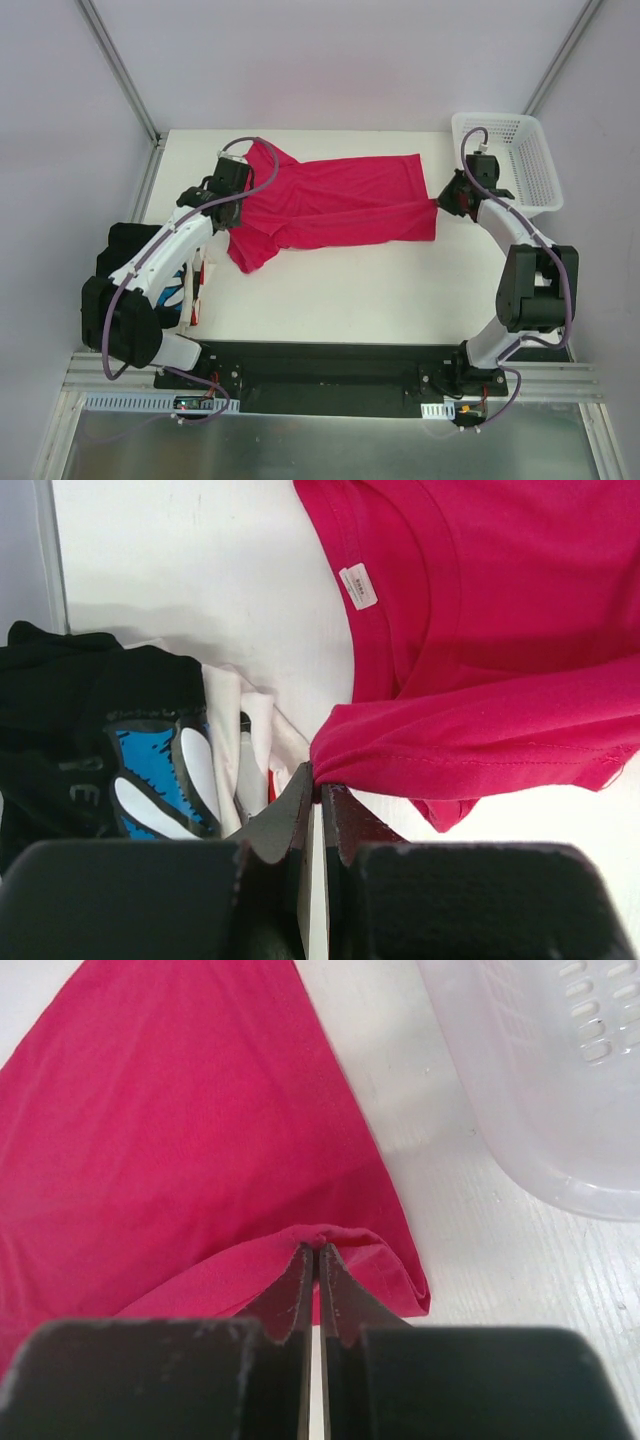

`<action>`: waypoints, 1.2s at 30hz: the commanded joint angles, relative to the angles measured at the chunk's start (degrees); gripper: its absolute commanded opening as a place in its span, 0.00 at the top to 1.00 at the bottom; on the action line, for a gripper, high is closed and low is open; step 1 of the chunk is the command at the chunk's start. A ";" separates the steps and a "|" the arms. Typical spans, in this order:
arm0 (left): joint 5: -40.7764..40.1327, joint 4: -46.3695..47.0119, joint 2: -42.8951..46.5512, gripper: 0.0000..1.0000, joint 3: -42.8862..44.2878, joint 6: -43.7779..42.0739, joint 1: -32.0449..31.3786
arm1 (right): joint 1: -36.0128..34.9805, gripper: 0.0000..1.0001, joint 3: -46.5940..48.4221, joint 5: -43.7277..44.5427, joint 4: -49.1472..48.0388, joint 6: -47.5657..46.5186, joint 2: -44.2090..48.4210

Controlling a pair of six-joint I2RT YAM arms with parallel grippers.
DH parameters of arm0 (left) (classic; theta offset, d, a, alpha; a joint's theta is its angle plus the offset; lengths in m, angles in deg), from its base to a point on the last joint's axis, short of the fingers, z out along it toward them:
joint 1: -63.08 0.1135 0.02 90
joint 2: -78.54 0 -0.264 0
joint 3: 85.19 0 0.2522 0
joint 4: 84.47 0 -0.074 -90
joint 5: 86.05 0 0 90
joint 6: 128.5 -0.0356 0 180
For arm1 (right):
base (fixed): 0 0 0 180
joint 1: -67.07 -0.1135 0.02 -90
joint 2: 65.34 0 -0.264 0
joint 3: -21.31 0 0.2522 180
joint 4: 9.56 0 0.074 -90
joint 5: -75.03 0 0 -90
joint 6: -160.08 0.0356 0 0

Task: Fold and stack the t-shirts
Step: Fold the flattened tshirt in 1/3 of the way

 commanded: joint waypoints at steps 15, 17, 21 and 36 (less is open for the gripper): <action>1.99 0.95 -8.38 1.00 6.56 -0.51 2.26 | -0.17 0.99 6.31 -0.66 -1.03 -0.26 -8.02; 2.17 0.86 -9.43 1.00 6.91 -0.60 2.43 | -0.26 0.99 6.75 -0.57 -1.12 -0.17 -8.72; 2.61 0.95 -11.28 1.00 7.79 -0.60 2.61 | -0.17 0.99 7.72 -0.66 -1.12 -0.17 -10.13; 3.31 3.84 -17.87 0.82 9.90 -2.26 3.66 | -0.17 0.86 12.29 -2.24 -1.12 0.62 -16.02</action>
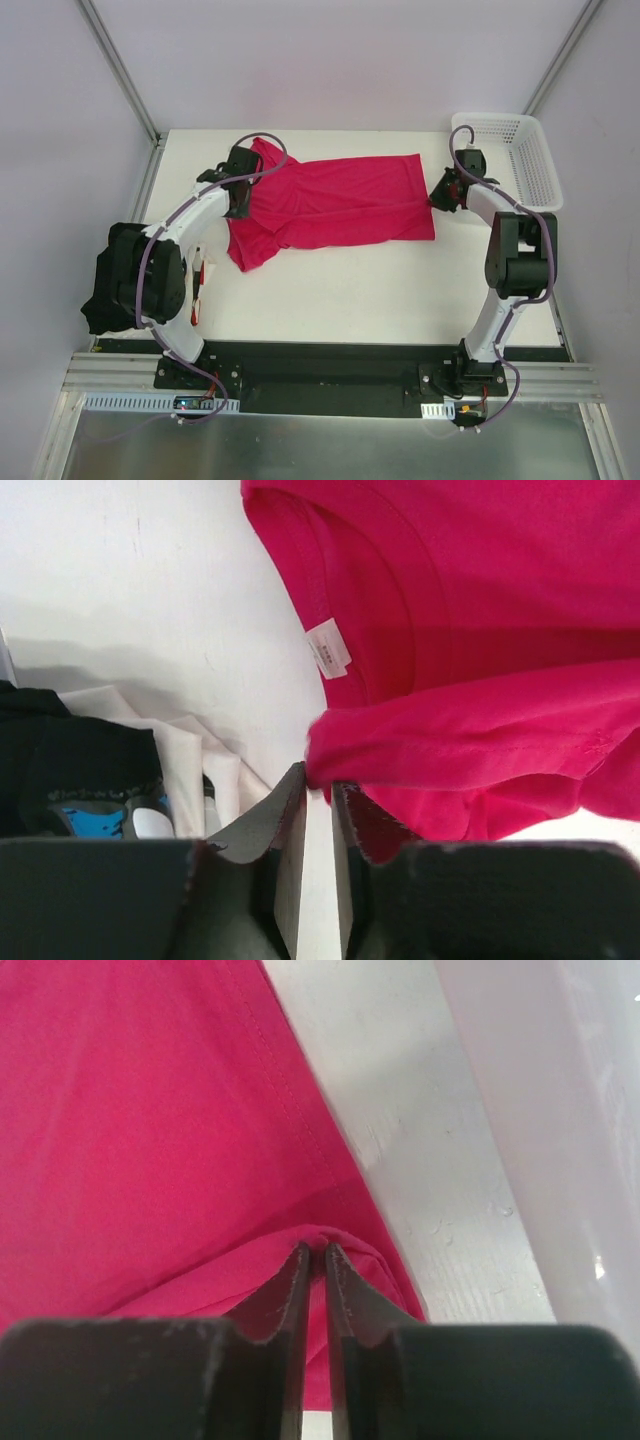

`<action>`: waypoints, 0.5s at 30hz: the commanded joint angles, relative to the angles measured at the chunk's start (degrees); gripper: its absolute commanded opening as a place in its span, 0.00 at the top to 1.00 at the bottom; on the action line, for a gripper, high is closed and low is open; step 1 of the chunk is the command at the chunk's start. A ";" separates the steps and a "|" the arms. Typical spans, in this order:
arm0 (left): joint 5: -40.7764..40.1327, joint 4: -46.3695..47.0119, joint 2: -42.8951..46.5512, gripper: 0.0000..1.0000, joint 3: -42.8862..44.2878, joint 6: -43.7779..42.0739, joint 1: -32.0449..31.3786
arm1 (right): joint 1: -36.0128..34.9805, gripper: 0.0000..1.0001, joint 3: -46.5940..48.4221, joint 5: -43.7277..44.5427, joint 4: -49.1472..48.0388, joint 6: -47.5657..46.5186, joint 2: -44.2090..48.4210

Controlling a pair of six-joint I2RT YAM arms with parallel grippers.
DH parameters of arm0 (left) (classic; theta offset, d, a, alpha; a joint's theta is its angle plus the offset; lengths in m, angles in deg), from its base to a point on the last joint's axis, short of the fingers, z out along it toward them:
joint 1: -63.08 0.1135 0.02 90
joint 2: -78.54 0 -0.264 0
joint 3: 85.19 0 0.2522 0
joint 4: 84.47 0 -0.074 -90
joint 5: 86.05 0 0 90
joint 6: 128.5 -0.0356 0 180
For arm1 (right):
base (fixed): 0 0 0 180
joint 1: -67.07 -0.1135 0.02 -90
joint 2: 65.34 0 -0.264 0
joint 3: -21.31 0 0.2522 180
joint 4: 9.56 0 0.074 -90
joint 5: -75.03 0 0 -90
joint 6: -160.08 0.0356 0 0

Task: Fold and stack the t-shirts
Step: Fold the flattened tshirt in 1/3 of the way

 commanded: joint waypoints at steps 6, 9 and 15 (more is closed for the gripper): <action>0.14 6.47 -3.18 0.22 2.87 -3.01 1.88 | 0.01 0.65 4.32 0.21 -0.42 -0.01 0.11; 0.23 6.74 -2.22 0.04 4.45 -3.46 1.88 | 0.62 0.64 5.11 1.09 0.81 -0.54 2.04; 6.89 6.39 10.78 0.03 1.92 2.67 0.48 | 0.62 0.63 -2.25 1.53 2.66 -1.51 13.55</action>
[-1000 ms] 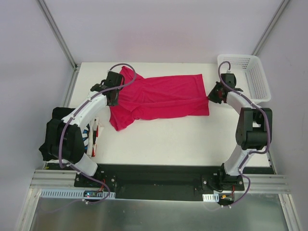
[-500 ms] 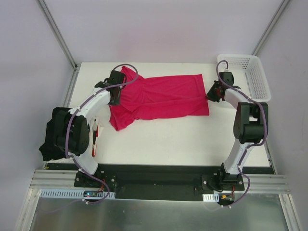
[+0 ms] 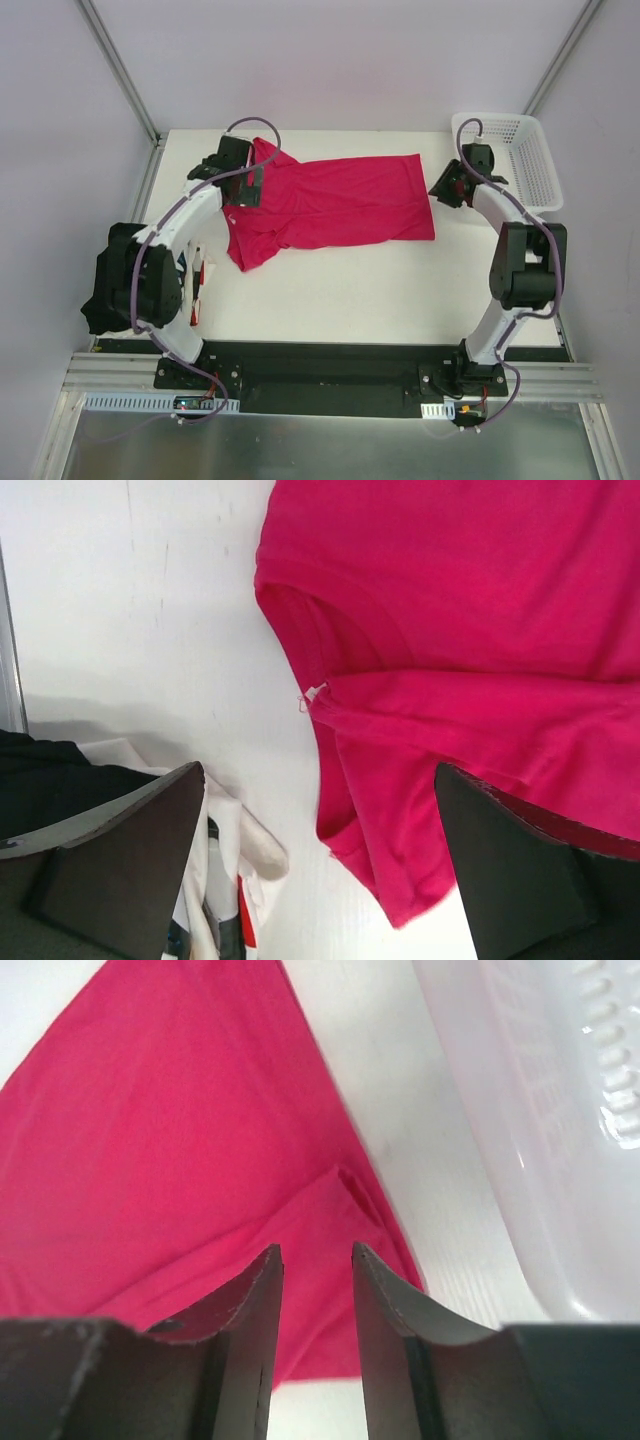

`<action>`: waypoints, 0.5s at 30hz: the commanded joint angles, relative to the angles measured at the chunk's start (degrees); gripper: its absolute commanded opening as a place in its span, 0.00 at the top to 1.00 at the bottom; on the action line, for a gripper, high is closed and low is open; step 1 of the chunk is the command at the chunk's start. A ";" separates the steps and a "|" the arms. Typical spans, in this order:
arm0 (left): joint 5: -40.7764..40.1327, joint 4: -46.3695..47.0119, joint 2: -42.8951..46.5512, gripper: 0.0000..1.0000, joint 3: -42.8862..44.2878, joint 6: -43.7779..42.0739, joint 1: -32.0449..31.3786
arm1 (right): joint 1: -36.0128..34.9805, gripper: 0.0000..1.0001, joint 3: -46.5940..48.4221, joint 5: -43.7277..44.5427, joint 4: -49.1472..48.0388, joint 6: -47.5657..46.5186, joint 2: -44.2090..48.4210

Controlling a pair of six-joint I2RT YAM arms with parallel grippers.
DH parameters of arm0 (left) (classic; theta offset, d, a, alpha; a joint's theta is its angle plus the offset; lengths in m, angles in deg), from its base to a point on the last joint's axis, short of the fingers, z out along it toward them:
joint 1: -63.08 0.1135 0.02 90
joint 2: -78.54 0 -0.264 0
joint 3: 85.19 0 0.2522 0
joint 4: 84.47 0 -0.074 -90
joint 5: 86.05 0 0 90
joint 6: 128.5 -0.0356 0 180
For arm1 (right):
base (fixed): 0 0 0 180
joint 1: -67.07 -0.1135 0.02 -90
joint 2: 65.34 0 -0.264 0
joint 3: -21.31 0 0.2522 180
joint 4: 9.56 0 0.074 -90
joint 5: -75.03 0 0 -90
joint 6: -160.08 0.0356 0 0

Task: Fold and stack the t-shirts
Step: Fold the flattened tshirt in 1/3 of the way

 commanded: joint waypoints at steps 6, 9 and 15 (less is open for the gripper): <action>9.49 1.23 23.90 0.01 -14.46 14.88 -6.80 | -0.85 0.62 -17.44 -1.25 -1.18 0.09 18.85; 9.23 3.07 26.54 0.01 -20.26 16.82 -9.18 | -1.46 0.62 -19.82 -2.66 -1.18 0.44 18.85; 10.99 11.06 25.94 0.01 -25.19 19.30 -12.35 | -4.27 0.61 -19.74 -2.58 -1.27 1.06 15.96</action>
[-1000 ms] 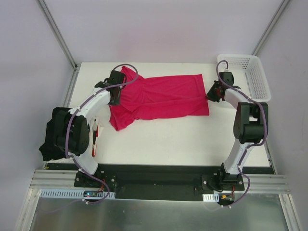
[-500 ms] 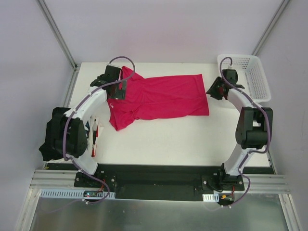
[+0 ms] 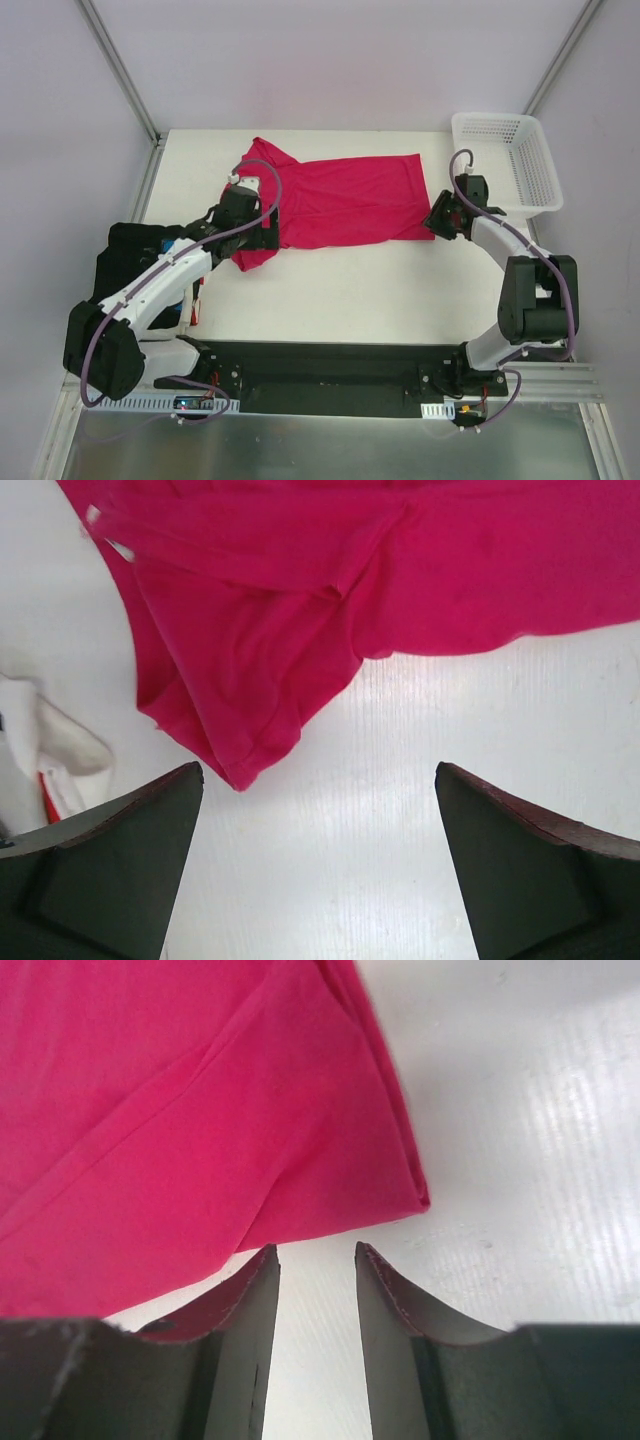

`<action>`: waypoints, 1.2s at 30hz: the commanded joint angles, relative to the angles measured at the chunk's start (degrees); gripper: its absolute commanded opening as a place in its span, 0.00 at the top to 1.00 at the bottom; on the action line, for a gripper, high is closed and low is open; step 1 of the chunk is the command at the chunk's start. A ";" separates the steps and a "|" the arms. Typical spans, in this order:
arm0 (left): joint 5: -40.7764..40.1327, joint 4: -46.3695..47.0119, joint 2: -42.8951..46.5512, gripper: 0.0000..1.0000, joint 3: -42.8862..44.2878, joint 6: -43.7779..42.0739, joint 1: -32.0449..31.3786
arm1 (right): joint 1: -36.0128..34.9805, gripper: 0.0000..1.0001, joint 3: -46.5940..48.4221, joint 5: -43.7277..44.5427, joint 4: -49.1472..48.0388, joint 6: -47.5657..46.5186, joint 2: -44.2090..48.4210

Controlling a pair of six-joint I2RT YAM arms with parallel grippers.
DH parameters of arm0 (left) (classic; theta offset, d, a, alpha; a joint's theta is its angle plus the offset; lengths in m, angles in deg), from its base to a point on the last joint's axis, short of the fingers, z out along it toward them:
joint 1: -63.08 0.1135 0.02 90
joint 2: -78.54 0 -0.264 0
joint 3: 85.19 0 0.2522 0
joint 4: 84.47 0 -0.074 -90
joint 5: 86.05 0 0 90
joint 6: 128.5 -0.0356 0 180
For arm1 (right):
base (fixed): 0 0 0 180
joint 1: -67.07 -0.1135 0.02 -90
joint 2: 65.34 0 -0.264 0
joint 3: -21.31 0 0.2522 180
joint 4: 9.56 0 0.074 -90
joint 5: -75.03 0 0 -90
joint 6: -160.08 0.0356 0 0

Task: Fold and stack the t-shirts
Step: Fold the flattened tshirt in 1/3 of the way

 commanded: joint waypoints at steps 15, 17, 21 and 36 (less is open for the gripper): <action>3.10 10.98 -9.25 0.03 -0.42 1.47 -1.75 | -2.05 0.60 0.35 3.01 0.57 0.95 -4.43; 2.75 11.16 -9.87 0.03 -0.34 0.77 -1.75 | -2.05 0.60 1.14 3.63 1.36 1.13 -5.14; 1.70 11.34 -13.11 0.03 1.59 -0.46 -1.67 | -1.61 0.60 2.19 4.51 2.16 1.22 -6.89; -1.83 8.00 -21.56 0.10 6.43 -5.65 -1.84 | 0.32 0.59 4.48 7.06 3.21 1.22 -9.36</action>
